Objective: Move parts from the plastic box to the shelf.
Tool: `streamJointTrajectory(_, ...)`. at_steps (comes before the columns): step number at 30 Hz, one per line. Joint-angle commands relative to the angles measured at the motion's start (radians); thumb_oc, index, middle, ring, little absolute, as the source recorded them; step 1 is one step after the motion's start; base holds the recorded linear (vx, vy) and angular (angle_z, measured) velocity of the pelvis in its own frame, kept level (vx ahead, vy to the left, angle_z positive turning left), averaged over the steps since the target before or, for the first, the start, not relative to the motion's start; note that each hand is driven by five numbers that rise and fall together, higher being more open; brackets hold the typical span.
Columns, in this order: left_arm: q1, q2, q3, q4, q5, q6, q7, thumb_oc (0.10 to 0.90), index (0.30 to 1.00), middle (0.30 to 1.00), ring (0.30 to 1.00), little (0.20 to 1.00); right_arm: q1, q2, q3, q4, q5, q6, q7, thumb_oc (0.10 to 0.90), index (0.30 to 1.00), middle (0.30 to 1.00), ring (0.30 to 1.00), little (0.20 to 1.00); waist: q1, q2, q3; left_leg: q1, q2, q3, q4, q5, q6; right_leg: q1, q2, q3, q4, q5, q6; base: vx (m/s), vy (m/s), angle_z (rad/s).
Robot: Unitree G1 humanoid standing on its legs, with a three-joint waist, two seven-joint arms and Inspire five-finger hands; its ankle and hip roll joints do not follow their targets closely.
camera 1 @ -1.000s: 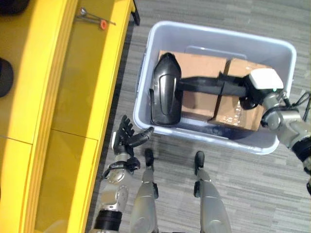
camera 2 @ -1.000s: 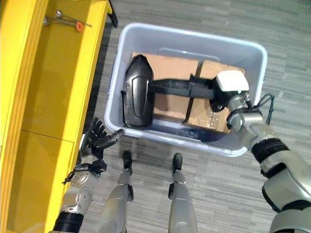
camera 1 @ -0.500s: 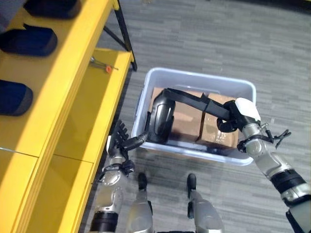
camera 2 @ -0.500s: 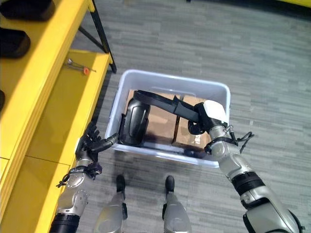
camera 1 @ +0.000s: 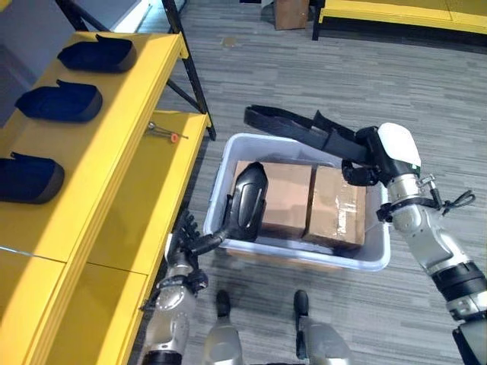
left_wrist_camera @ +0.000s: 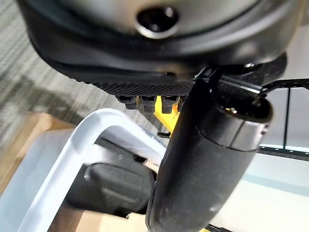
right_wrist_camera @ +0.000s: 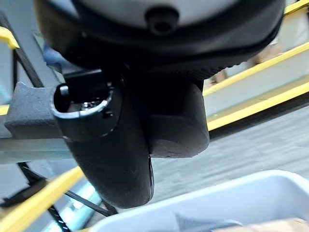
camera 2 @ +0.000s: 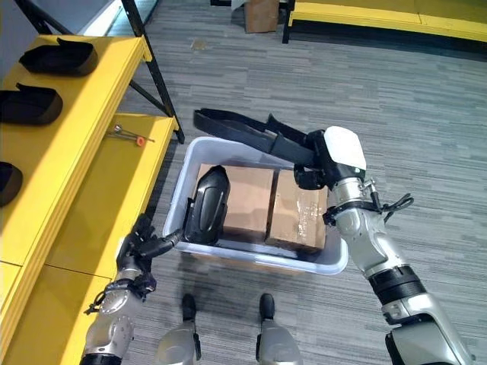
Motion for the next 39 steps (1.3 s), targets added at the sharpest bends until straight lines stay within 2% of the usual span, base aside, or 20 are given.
streamJointTrajectory(1,0.000,-0.001,-0.001,-0.063,0.016,-0.057,-0.016,0.900,1.000,1.000,1.000,1.000,-0.146,-0.040,0.038,-0.077,0.010,-0.073,-0.057,0.400,0.300,0.300,0.300,0.300,0.011,-0.037,-0.148,0.020,0.086,-0.016,0.007,-0.020,0.028,-0.016,-0.053,0.013,0.033,-0.027,0.030,-0.13,-0.097,0.08)
streamJointTrajectory(4,-0.007,-0.002,-0.009,-0.052,0.012,-0.057,-0.012,0.900,1.000,1.000,1.000,1.000,-0.140,-0.028,0.020,-0.103,0.012,-0.069,-0.065,0.400,0.300,0.300,0.300,0.300,-0.006,-0.047,-0.120,-0.012,0.072,0.069,0.001,-0.011,0.007,-0.029,-0.064,-0.018,0.030,-0.011,0.024,-0.13,-0.096,0.39)
streamJointTrajectory(6,-0.014,-0.003,0.001,-0.061,0.015,-0.062,-0.017,0.900,1.000,1.000,1.000,1.000,-0.131,-0.030,0.010,-0.107,0.013,-0.059,-0.059,0.400,0.300,0.300,0.300,0.300,-0.002,-0.054,-0.104,-0.011,0.064,0.060,0.023,-0.008,-0.002,-0.026,-0.077,-0.030,0.033,0.006,0.026,-0.03,-0.046,0.87)
streamJointTrajectory(11,-0.011,-0.010,-0.010,-0.062,0.043,-0.060,-0.033,0.900,1.000,1.000,1.000,1.000,-0.061,0.019,-0.049,-0.122,0.017,-0.067,-0.047,0.400,0.300,0.300,0.300,0.300,-0.019,-0.037,-0.129,0.131,0.082,0.079,0.215,-0.045,-0.011,-0.087,-0.101,-0.083,0.095,0.011,0.032,-0.05,0.034,0.42)
streamJointTrajectory(12,-0.015,0.004,-0.019,-0.063,0.048,-0.066,-0.040,0.900,1.000,1.000,1.000,1.000,-0.054,0.040,-0.055,-0.115,0.009,-0.065,-0.034,0.400,0.300,0.300,0.300,0.300,-0.031,-0.026,-0.151,0.188,0.070,0.048,0.209,-0.048,-0.019,-0.109,-0.116,-0.087,0.123,0.016,0.043,-0.04,0.271,0.66)
streamJointTrajectory(13,-0.024,0.008,-0.020,-0.062,0.052,-0.068,-0.036,0.900,1.000,1.000,1.000,1.000,-0.042,0.047,-0.069,-0.115,0.004,-0.060,-0.033,0.400,0.300,0.300,0.300,0.300,-0.046,-0.014,-0.163,0.222,0.073,0.096,0.109,-0.051,-0.026,-0.123,-0.136,-0.088,0.146,0.017,0.056,-0.02,0.246,0.91)
streamJointTrajectory(15,-0.027,0.006,-0.034,-0.061,0.053,-0.068,-0.039,0.900,1.000,1.000,1.000,1.000,-0.025,0.046,-0.084,-0.112,0.002,-0.058,-0.031,0.400,0.300,0.300,0.300,0.300,-0.051,-0.011,-0.171,0.244,0.078,0.135,0.041,-0.029,-0.031,-0.124,-0.156,-0.094,0.162,0.028,0.058,0.00,0.208,1.20)
streamJointTrajectory(16,-0.023,0.007,-0.033,-0.062,0.059,-0.069,-0.048,0.900,1.000,1.000,1.000,1.000,-0.016,0.045,-0.087,-0.109,0.004,-0.055,-0.023,0.400,0.300,0.300,0.300,0.300,-0.052,-0.003,-0.178,0.262,0.075,0.131,-0.002,-0.029,-0.029,-0.122,-0.166,-0.101,0.171,0.020,0.059,0.00,0.335,0.99)
streamJointTrajectory(17,-0.018,0.012,-0.029,-0.066,0.065,-0.074,-0.046,0.900,1.000,1.000,1.000,1.000,-0.002,0.062,-0.091,-0.104,0.001,-0.052,-0.019,0.400,0.300,0.300,0.300,0.300,-0.046,0.002,-0.186,0.249,0.062,0.124,-0.008,-0.059,-0.034,-0.126,-0.175,-0.090,0.167,0.016,0.053,-0.03,0.288,0.65)
streamJointTrajectory(23,0.018,0.034,0.005,-0.076,0.069,-0.090,-0.031,0.900,1.000,1.000,1.000,1.000,0.012,0.134,-0.107,-0.093,0.003,-0.054,-0.013,0.400,0.300,0.300,0.300,0.300,0.005,-0.008,-0.198,0.203,0.006,0.114,-0.008,-0.088,-0.044,-0.124,-0.205,-0.083,0.137,0.018,0.042,-0.06,0.190,0.17)
streamJointTrajectory(25,0.032,0.031,0.026,-0.077,0.073,-0.099,-0.023,0.900,1.000,1.000,1.000,1.000,0.011,0.164,-0.097,-0.088,-0.008,-0.052,-0.008,0.400,0.300,0.300,0.300,0.300,0.035,-0.017,-0.197,0.175,-0.038,0.108,-0.008,-0.112,-0.042,-0.119,-0.226,-0.075,0.129,0.018,0.037,-0.09,0.213,0.00)
streamJointTrajectory(26,0.032,0.032,0.026,-0.077,0.073,-0.099,-0.023,0.900,1.000,1.000,1.000,1.000,0.011,0.165,-0.097,-0.088,-0.009,-0.052,-0.008,0.400,0.300,0.300,0.300,0.300,0.036,-0.018,-0.197,0.175,-0.039,0.109,-0.008,-0.112,-0.041,-0.119,-0.227,-0.074,0.129,0.018,0.037,-0.12,0.294,-0.08)
streamJointTrajectory(31,0.025,0.032,0.024,-0.058,0.080,-0.120,-0.006,0.900,1.000,1.000,1.000,1.000,-0.010,0.193,-0.083,-0.081,-0.028,-0.052,-0.015,0.400,0.300,0.300,0.300,0.300,0.060,-0.025,-0.189,0.156,-0.113,0.101,-0.008,-0.147,-0.035,-0.105,-0.274,-0.053,0.116,0.025,0.035,-0.10,0.251,-0.19)
streamJointTrajectory(33,0.016,0.031,0.019,-0.044,0.083,-0.126,-0.001,0.900,1.000,1.000,1.000,1.000,-0.023,0.198,-0.075,-0.072,-0.035,-0.049,-0.017,0.400,0.300,0.300,0.300,0.300,0.063,-0.018,-0.180,0.156,-0.134,0.099,-0.008,-0.167,-0.026,-0.107,-0.277,-0.030,0.160,0.017,0.034,-0.16,0.349,-0.18)
streamJointTrajectory(34,-0.008,0.019,0.011,-0.031,0.078,-0.131,0.008,0.900,1.000,1.000,1.000,1.000,-0.044,0.189,-0.052,-0.066,-0.038,-0.046,-0.014,0.400,0.300,0.300,0.300,0.300,0.044,0.025,-0.151,0.141,-0.133,0.084,-0.008,-0.149,0.002,-0.138,-0.160,0.072,0.395,-0.016,0.028,-0.22,0.385,-0.14)
streamJointTrajectory(35,-0.018,0.022,-0.001,-0.031,0.066,-0.132,0.005,0.900,1.000,1.000,1.000,1.000,-0.034,0.177,-0.056,-0.081,-0.040,-0.055,-0.014,0.400,0.300,0.300,0.300,0.300,0.036,0.035,-0.149,0.115,-0.141,0.063,-0.008,-0.130,0.014,-0.122,-0.056,0.104,0.487,-0.032,0.028,-0.27,0.346,0.16)
streamJointTrajectory(36,-0.025,0.025,-0.008,-0.032,0.054,-0.131,0.004,0.900,1.000,1.000,1.000,1.000,-0.027,0.168,-0.060,-0.098,-0.039,-0.062,-0.015,0.400,0.300,0.300,0.300,0.300,0.039,0.024,-0.153,0.091,-0.162,0.042,-0.008,-0.124,0.018,-0.114,0.007,0.110,0.503,-0.056,0.020,-0.14,0.106,1.03)
streamJointTrajectory(37,-0.025,0.026,-0.008,-0.032,0.054,-0.131,0.004,0.900,1.000,1.000,1.000,1.000,-0.026,0.168,-0.060,-0.099,-0.039,-0.062,-0.015,0.400,0.300,0.300,0.300,0.300,0.037,0.023,-0.154,0.090,-0.163,0.040,-0.008,-0.124,0.018,-0.114,0.005,0.108,0.503,-0.057,0.020,-0.16,-0.015,1.33)
streamJointTrajectory(38,-0.036,0.022,-0.011,-0.034,0.052,-0.124,0.001,0.900,1.000,1.000,1.000,1.000,-0.032,0.155,-0.056,-0.108,-0.038,-0.067,-0.024,0.400,0.300,0.300,0.300,0.300,0.042,-0.004,-0.160,0.052,-0.194,0.014,-0.008,-0.116,0.023,-0.076,0.049,0.139,0.440,-0.059,0.010,-0.10,-0.057,1.18)
streamJointTrajectory(39,-0.045,0.022,-0.020,-0.035,0.050,-0.122,0.002,0.900,1.000,1.000,1.000,1.000,-0.034,0.147,-0.056,-0.111,-0.038,-0.068,-0.030,0.400,0.300,0.300,0.300,0.300,0.043,-0.025,-0.162,0.037,-0.224,-0.006,-0.008,-0.114,0.030,-0.046,0.057,0.151,0.346,-0.061,-0.001,-0.12,-0.092,0.50)
